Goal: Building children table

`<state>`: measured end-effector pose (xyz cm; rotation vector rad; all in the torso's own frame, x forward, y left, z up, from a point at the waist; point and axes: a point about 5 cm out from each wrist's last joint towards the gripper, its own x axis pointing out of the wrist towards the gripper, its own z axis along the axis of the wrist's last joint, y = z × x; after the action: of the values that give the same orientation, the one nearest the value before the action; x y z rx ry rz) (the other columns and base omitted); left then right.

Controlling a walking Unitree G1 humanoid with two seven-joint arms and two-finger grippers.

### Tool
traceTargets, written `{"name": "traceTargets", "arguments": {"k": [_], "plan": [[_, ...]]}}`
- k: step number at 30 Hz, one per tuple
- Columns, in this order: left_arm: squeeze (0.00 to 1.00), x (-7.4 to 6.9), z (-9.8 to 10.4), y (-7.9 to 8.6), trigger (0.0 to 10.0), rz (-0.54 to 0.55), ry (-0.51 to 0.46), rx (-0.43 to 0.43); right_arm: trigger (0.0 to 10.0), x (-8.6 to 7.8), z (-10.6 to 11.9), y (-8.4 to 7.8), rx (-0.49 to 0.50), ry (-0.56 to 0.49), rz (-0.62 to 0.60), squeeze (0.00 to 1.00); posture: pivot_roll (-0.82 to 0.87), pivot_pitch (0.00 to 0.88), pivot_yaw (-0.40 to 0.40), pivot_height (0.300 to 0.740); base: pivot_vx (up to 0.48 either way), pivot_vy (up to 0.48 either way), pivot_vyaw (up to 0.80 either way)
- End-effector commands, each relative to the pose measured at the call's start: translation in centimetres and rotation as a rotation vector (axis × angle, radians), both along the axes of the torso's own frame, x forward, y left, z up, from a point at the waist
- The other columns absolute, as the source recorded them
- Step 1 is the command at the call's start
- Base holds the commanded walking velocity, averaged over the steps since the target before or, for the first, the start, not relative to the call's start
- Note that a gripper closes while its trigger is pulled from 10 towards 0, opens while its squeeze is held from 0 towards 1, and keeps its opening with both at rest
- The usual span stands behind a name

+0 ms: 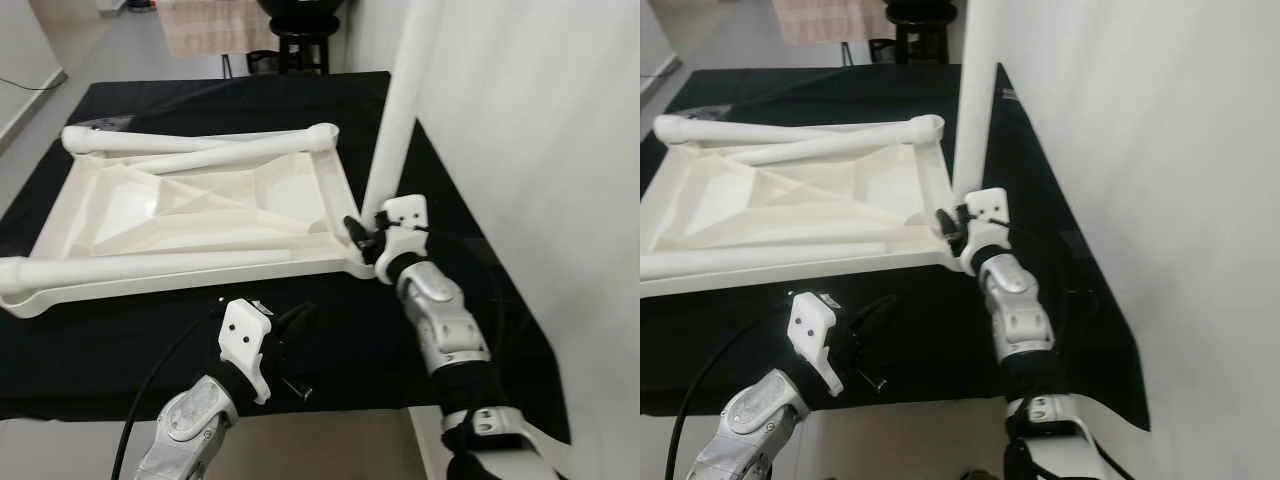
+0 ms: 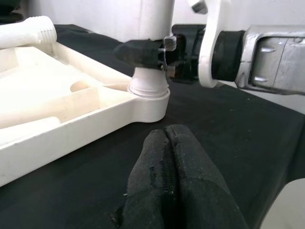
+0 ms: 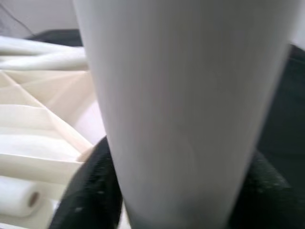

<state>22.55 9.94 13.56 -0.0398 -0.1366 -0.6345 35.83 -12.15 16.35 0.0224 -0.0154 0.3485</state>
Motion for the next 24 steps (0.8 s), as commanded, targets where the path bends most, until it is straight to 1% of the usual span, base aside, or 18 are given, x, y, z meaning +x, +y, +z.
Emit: {"name": "traceTargets", "arguments": {"k": [1, 2, 3, 4, 5, 6, 7, 8, 9, 10, 11, 13, 15, 16, 17, 20, 23, 24], "plan": [[0.0, 0.0, -0.5, 0.0, 10.0, -0.001, 0.025, -0.002, 10.0, 0.1, 1.3, 0.3, 0.04, -0.045, 0.068, 1.0, 0.04, 0.111, -0.03, 0.74, 0.0, 0.0, 0.0], [0.0, 0.0, -0.5, -0.1, 10.0, -0.001, 0.025, -0.003, 10.0, 0.1, 2.1, 0.4, 0.059, -0.064, 0.161, 1.0, 0.04, 0.11, -0.035, 0.74, 0.0, 0.0, 0.0], [0.0, 0.0, -0.5, -0.1, 10.0, -0.001, 0.025, -0.003, 10.0, 0.1, 2.1, 0.4, 0.059, -0.064, 0.161, 1.0, 0.04, 0.11, -0.035, 0.74, 0.0, 0.0, 0.0], [0.0, 0.1, -0.5, -0.1, 10.0, -0.001, 0.024, -0.005, 10.0, 0.1, 2.7, 0.7, 0.049, -0.081, 0.287, 0.89, 0.04, 0.109, -0.037, 0.74, 0.0, 0.0, 0.0], [0.0, 0.1, -0.5, -0.1, 10.0, -0.001, 0.024, -0.005, 10.0, 0.1, 3.1, 0.9, 0.023, -0.096, 0.392, 0.0, 0.04, 0.107, -0.038, 0.74, 0.0, 0.0, 0.0], [0.0, 0.1, -0.5, -0.1, 10.0, -0.001, 0.024, -0.005, 10.0, 0.1, 3.1, 0.9, 0.023, -0.096, 0.392, 0.0, 0.04, 0.107, -0.038, 0.74, 0.0, 0.0, 0.0], [0.0, 0.1, -0.5, -0.1, 10.0, 0.0, 0.023, -0.006, 10.0, 0.1, 3.3, 1.0, -0.013, -0.098, 0.494, 0.0, 0.04, 0.106, -0.039, 0.74, 0.0, 0.0, 0.0], [0.0, 0.1, -0.5, -0.2, 10.0, 0.0, 0.023, -0.007, 10.0, 0.0, 3.4, 1.1, -0.057, -0.099, 0.622, 0.0, 0.04, 0.105, -0.04, 0.74, 0.0, 0.0, 0.0], [0.0, 0.1, -0.5, -0.2, 10.0, -0.001, 0.024, -0.007, 10.0, -0.1, 3.5, 1.1, -0.084, -0.096, 0.698, 0.0, 0.05, 0.102, -0.042, 0.74, 0.0, 0.0, 0.0], [0.0, 0.1, -0.5, -0.2, 10.0, -0.001, 0.024, -0.007, 10.0, 0.1, 3.5, 1.0, -0.085, -0.075, 0.759, 0.0, 0.05, 0.102, -0.042, 0.74, 0.0, 0.0, 0.0], [0.0, 0.1, -0.5, -0.2, 10.0, -0.002, 0.024, -0.008, 10.0, 0.3, 3.6, 0.9, -0.073, -0.057, 0.792, 0.0, 0.05, 0.102, -0.042, 0.74, 0.0, 0.0, 0.0], [0.0, 0.1, -0.5, -0.2, 10.0, -0.002, 0.025, -0.008, 10.0, 0.7, 3.8, 0.8, -0.043, -0.028, 0.818, 0.0, 0.05, 0.102, -0.042, 0.74, 0.0, 0.0, 0.0], [0.0, 0.1, -0.5, -0.2, 10.0, -0.002, 0.025, -0.008, 10.0, 0.7, 3.8, 0.8, -0.043, -0.028, 0.818, 0.0, 0.05, 0.102, -0.042, 0.74, 0.0, 0.0, 0.0], [0.0, 0.1, -0.5, -0.2, 10.0, -0.003, 0.025, -0.008, 10.0, 1.0, 3.7, 0.8, -0.042, -0.014, 0.814, 0.0, 0.06, 0.1, -0.045, 0.74, 0.0, 0.0, 0.0], [0.0, 0.0, -0.5, -0.2, 10.0, -0.003, 0.027, -0.008, 0.0, 1.4, 3.6, 0.7, -0.028, 0.018, 0.814, 0.0, 0.06, 0.102, -0.047, 0.74, 0.0, 0.0, 0.0], [0.0, 0.0, -0.5, -0.2, 10.0, -0.004, 0.027, -0.008, 0.0, 1.5, 3.5, 0.6, -0.022, 0.025, 0.813, 0.0, 0.06, 0.102, -0.047, 0.74, 0.0, 0.0, 0.0], [0.0, -0.1, -0.5, -0.2, 10.0, -0.004, 0.027, -0.01, 0.0, 1.6, 3.5, 0.1, -0.003, 0.014, 0.773, 0.0, 0.06, 0.11, -0.045, 0.74, 0.0, 0.0, 0.0], [0.0, -0.1, -0.5, -0.2, 10.0, -0.005, 0.027, -0.011, 0.0, 1.6, 3.4, -0.2, 0.0, 0.0, 0.74, 0.0, 0.06, 0.11, -0.045, 0.74, 0.0, 0.0, 0.0]]}}
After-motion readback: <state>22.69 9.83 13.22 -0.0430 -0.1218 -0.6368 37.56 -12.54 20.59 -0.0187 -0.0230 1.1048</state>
